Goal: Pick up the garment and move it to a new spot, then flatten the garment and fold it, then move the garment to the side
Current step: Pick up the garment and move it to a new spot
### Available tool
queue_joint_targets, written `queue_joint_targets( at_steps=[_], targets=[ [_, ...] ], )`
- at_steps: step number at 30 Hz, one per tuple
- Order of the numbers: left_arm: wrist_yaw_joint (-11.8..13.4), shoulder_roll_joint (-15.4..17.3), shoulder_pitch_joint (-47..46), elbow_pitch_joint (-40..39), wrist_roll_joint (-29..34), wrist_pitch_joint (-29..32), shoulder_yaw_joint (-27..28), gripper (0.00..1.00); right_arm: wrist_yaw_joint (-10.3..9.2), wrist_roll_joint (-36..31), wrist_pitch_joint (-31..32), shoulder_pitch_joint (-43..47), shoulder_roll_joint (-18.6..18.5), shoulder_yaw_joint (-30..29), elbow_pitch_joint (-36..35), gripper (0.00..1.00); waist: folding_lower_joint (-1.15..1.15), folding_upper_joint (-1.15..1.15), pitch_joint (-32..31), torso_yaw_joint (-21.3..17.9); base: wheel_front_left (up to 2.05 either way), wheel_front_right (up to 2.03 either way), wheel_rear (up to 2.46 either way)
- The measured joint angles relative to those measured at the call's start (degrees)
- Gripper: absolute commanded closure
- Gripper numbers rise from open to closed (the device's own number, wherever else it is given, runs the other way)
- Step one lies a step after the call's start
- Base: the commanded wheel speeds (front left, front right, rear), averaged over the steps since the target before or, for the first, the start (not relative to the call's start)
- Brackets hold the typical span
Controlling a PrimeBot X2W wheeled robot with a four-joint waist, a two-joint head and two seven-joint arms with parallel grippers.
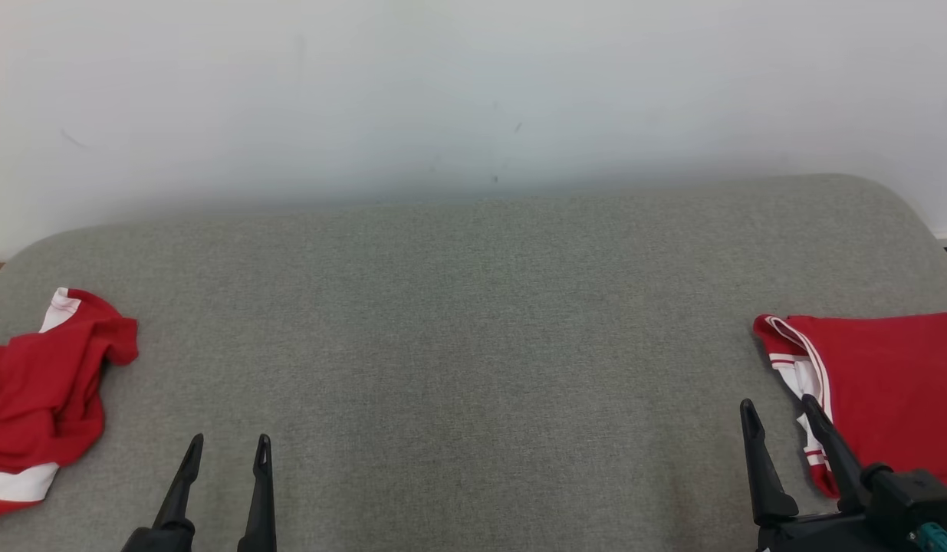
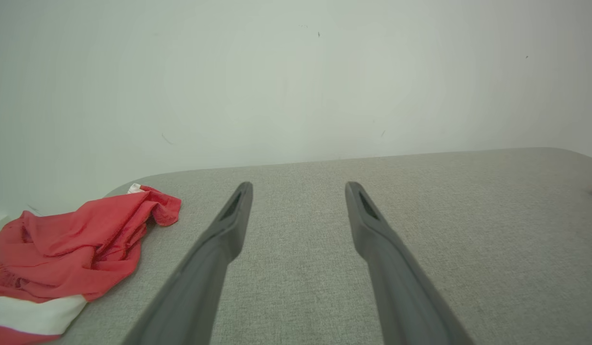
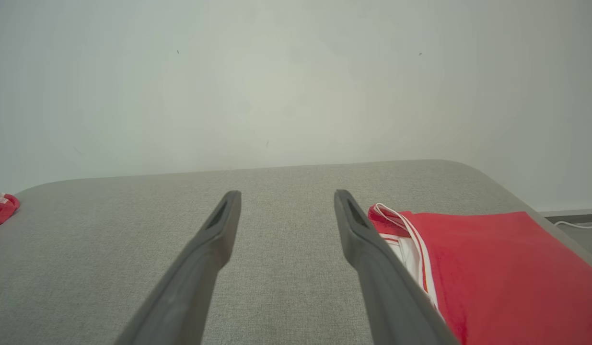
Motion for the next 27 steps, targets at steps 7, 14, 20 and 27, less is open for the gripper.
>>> queue_joint_targets(
  at_steps=[7,14,20,27],
  targets=[
    [0.3,-0.2,-0.9,0.0,-0.1,-0.4,0.0,0.00,0.00,-0.1,0.5,0.1,-0.4,1.7,-1.0,0.00,0.00,0.00,0.1,2.4,0.00,0.00,0.00],
    [1.3,-0.5,-0.9,-0.9,-0.3,-0.8,0.8,0.00,-0.01,0.0,0.7,0.5,-0.5,3.7,-2.2,0.00,0.00,0.00,0.2,7.8,0.00,0.00,0.00],
    [2.3,-0.6,-0.1,-2.2,-1.3,-0.9,1.8,0.00,-0.01,0.1,0.9,0.4,-0.4,4.9,-2.3,0.00,0.00,0.00,0.3,13.6,0.00,0.00,0.00],
    [2.6,-0.5,0.6,-2.4,-2.2,-1.0,2.8,0.00,-0.01,0.5,0.8,0.4,0.3,5.7,-1.6,0.00,0.00,0.00,0.1,20.0,0.00,0.00,0.00]
  ],
)
